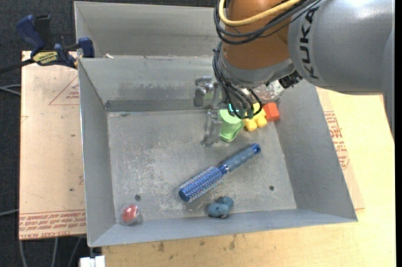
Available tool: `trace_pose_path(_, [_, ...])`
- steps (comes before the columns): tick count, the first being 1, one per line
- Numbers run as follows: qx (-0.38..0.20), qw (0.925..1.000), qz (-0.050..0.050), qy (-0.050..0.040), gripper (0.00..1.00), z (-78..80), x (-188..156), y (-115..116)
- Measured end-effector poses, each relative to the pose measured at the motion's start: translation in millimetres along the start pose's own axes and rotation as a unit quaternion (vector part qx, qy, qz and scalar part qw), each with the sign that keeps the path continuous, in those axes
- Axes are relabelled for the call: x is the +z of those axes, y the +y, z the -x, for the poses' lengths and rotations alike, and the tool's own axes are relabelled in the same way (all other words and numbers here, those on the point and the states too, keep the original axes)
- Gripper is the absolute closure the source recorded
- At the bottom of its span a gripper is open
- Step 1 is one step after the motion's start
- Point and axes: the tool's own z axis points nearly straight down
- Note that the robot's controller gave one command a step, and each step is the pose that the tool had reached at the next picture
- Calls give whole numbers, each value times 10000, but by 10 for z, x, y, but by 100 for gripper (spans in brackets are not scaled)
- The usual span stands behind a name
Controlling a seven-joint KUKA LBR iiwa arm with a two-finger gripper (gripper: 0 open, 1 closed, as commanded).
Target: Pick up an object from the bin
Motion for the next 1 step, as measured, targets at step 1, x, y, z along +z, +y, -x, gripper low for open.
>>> trace_pose_path(1, [87,10000,-8,29,0,-836,1126,-403])
